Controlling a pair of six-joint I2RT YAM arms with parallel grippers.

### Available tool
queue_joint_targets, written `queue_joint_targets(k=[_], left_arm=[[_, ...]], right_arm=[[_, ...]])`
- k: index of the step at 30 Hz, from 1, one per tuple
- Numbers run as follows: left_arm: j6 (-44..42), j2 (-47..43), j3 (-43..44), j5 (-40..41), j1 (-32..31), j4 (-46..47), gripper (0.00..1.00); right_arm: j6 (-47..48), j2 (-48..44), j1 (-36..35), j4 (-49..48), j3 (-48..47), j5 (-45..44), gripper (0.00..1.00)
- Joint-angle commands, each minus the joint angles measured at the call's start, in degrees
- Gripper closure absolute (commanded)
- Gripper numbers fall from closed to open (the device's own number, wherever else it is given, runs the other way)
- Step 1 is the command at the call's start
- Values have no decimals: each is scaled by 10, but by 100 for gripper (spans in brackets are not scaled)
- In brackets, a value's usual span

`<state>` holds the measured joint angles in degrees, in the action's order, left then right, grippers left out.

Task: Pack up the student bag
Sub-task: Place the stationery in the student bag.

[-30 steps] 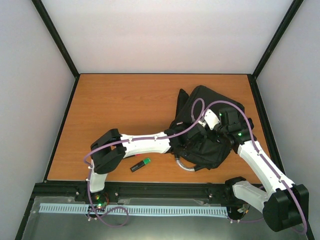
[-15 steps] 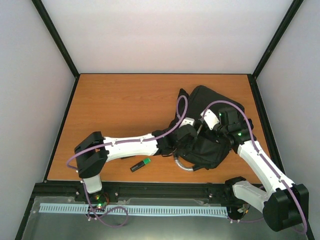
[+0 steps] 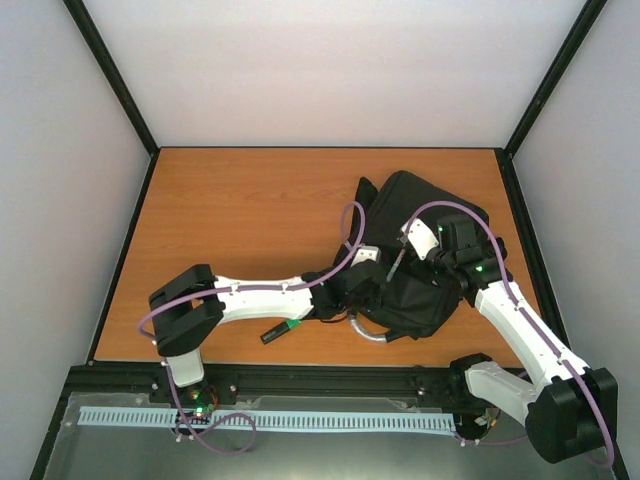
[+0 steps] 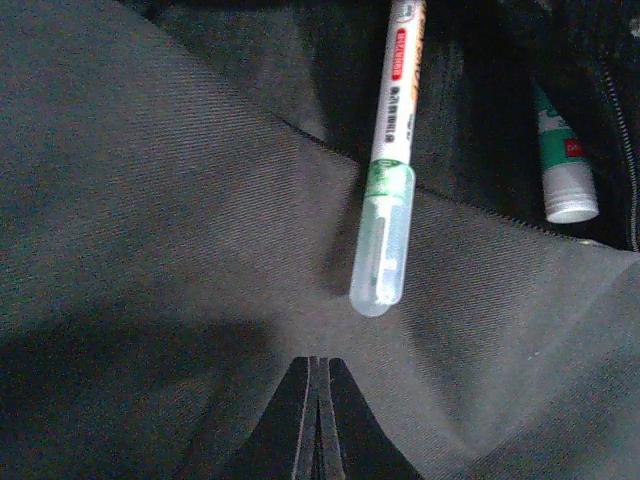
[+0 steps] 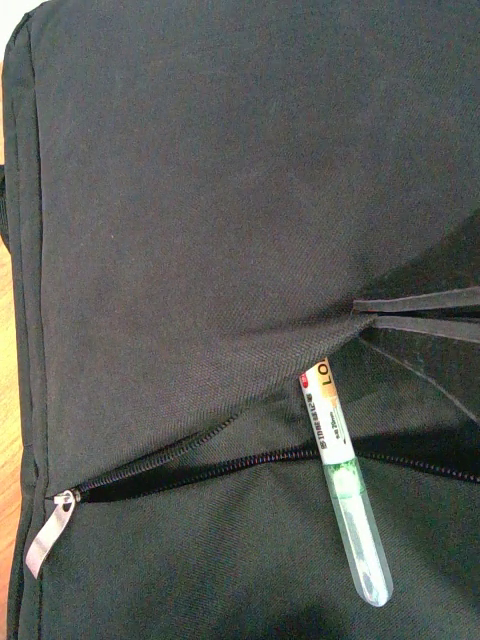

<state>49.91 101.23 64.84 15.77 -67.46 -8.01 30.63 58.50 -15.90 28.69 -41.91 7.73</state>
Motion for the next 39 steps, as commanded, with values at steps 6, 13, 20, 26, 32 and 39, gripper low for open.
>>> queue_joint_targets(k=[6, 13, 20, 26, 32, 39], left_arm=[[20, 60, 41, -34, 31, 100, 99], [12, 99, 99, -15, 56, 153, 99], [11, 113, 134, -49, 63, 157, 99], [4, 51, 95, -44, 61, 79, 81], [-49, -9, -7, -103, 58, 101, 36], [-121, -58, -40, -85, 50, 27, 38]], right_arm=[[-2, -9, -3, -12, -2, 12, 97], [-2, -8, -3, -12, -2, 12, 97], [-3, -7, -4, -13, -2, 10, 97], [-2, -6, -4, -14, -3, 11, 97], [-15, -10, -4, -8, -6, 25, 97], [-48, 20, -2, 45, -90, 102, 97]])
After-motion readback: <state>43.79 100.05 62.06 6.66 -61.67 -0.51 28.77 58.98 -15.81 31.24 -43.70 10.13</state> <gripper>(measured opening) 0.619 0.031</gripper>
